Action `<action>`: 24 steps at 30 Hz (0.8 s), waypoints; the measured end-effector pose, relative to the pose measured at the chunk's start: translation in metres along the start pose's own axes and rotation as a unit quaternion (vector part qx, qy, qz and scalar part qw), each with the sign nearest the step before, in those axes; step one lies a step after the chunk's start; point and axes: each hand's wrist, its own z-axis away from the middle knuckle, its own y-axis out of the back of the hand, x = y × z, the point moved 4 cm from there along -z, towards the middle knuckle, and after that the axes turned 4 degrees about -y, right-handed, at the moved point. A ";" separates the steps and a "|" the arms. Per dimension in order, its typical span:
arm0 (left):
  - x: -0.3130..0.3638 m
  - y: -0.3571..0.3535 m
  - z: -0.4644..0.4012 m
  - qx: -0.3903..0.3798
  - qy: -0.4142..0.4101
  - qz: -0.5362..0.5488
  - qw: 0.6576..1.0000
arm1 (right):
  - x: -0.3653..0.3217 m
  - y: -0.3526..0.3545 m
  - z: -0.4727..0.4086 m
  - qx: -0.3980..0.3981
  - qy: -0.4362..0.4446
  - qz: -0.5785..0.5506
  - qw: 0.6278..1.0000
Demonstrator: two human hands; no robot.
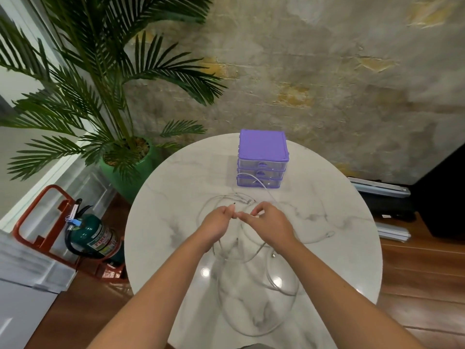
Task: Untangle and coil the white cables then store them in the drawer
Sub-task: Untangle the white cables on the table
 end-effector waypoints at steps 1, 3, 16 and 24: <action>0.000 0.006 -0.004 0.032 -0.005 0.021 0.999 | 0.006 -0.002 -0.001 -0.036 -0.011 -0.038 0.999; -0.001 0.018 -0.010 0.084 -0.005 0.071 0.994 | 0.017 -0.012 0.002 -0.147 -0.018 -0.067 0.987; -0.008 0.095 -0.029 0.243 -0.001 0.164 0.956 | 0.037 -0.052 0.039 -0.397 -0.012 -0.110 0.911; -0.016 0.065 -0.017 0.167 -0.048 0.059 0.983 | 0.002 0.002 0.001 -0.168 0.001 -0.111 0.979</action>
